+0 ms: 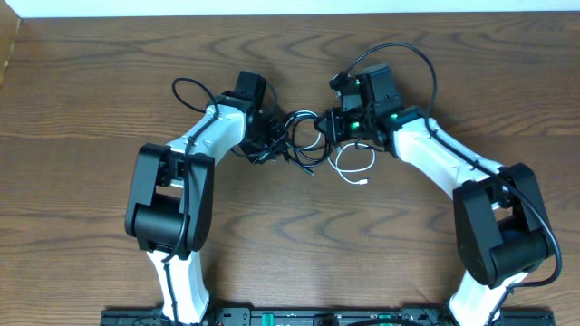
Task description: Untangle cables
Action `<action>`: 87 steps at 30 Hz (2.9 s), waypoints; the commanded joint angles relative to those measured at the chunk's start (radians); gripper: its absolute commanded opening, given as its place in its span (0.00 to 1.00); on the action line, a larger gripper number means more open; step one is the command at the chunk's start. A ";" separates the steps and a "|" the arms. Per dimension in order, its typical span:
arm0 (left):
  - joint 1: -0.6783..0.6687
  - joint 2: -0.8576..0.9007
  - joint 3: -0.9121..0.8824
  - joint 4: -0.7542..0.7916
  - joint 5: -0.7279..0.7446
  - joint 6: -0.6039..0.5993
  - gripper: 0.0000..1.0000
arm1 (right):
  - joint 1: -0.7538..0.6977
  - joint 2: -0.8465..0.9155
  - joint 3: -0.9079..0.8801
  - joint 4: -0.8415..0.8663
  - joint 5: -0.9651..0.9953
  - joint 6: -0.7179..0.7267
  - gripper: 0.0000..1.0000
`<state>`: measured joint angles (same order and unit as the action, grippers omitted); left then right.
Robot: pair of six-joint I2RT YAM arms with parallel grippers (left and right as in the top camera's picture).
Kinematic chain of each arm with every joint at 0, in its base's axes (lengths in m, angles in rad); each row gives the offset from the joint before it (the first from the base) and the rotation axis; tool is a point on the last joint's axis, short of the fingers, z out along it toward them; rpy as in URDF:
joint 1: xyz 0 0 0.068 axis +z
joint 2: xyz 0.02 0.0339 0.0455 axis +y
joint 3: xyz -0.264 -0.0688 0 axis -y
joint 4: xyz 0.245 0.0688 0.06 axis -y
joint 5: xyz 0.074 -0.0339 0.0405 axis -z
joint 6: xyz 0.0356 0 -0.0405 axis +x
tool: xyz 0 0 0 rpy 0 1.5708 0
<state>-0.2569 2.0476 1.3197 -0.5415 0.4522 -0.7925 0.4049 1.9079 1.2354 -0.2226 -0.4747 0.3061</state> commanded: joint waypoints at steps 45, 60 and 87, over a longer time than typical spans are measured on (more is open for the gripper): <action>-0.031 -0.150 -0.054 0.027 -0.091 0.151 0.08 | 0.055 0.100 0.006 -0.077 -0.074 -0.019 0.24; -0.031 -0.150 -0.054 0.027 -0.091 0.151 0.08 | 0.061 0.168 0.007 -0.059 -0.112 -0.057 0.30; -0.031 -0.150 -0.054 0.026 -0.087 0.151 0.08 | 0.101 0.113 0.016 0.058 0.122 -0.493 0.42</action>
<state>-0.2863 1.8980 1.2709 -0.5140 0.3672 -0.6319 0.5022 2.0594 1.2358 -0.1669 -0.4500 -0.1070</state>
